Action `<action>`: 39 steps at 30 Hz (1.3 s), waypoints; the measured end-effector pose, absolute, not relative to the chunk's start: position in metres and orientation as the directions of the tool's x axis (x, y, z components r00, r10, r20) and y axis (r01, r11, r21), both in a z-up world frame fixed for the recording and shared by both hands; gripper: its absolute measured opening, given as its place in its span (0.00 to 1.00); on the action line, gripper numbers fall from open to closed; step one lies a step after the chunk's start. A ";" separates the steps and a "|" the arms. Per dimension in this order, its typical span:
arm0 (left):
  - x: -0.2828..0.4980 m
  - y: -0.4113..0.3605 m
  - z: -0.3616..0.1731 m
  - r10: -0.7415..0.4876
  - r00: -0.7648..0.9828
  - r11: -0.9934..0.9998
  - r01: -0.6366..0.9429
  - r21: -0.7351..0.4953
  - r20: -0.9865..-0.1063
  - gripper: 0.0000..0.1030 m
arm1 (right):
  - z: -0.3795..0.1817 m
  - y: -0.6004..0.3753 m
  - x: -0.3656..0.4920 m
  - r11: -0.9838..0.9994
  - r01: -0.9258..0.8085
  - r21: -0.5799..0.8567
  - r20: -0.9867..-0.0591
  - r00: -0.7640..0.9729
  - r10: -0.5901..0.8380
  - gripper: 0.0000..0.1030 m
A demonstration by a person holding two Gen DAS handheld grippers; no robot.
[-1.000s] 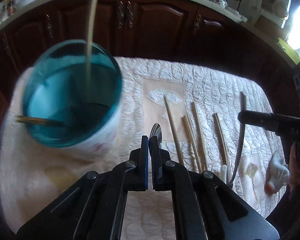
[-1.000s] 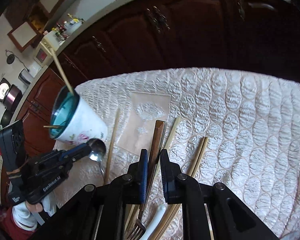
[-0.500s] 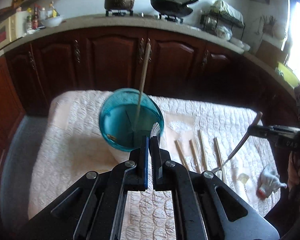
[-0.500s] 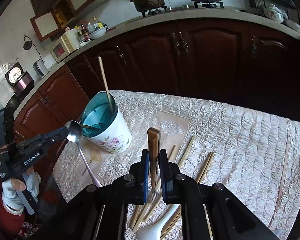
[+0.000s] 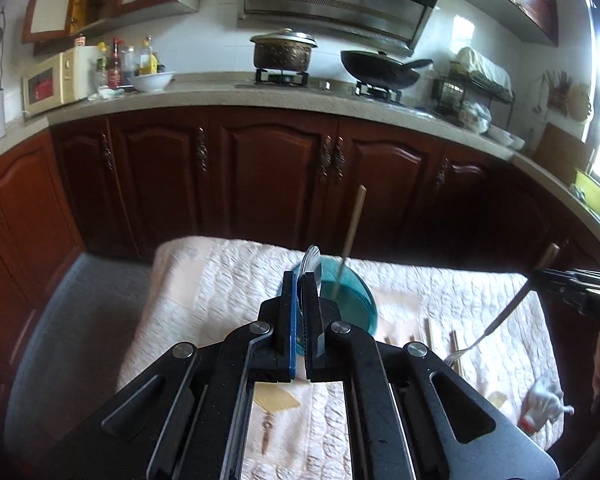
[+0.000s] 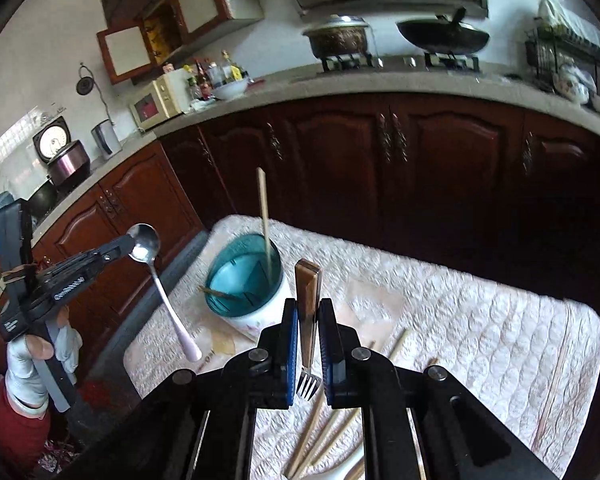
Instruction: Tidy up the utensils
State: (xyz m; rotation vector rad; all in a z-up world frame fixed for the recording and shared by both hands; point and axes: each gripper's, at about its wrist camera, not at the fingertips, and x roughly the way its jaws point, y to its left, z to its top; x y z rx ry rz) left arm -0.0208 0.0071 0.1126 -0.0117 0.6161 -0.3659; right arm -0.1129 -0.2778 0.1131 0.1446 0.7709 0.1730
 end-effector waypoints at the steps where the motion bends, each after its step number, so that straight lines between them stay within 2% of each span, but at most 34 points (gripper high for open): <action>1: -0.019 0.009 0.114 -0.335 0.758 0.938 0.327 -0.118 -0.559 0.01 | 0.116 -0.276 -0.112 0.976 -0.110 0.190 -0.674 0.708 0.211 0.09; 24: 0.006 0.021 0.126 -0.271 0.799 0.959 0.273 -0.077 -0.537 0.01 | 0.161 -0.240 -0.087 0.969 -0.175 0.176 -0.615 0.749 0.247 0.09; 32: 0.032 0.013 0.131 -0.203 0.837 0.975 0.220 -0.026 -0.508 0.01 | 0.169 -0.229 -0.058 0.969 -0.168 0.181 -0.599 0.762 0.244 0.09; 39: 0.057 -0.008 0.111 -0.152 0.849 0.979 0.199 0.039 -0.506 0.01 | 0.154 -0.219 -0.020 0.968 -0.165 0.187 -0.618 0.747 0.247 0.09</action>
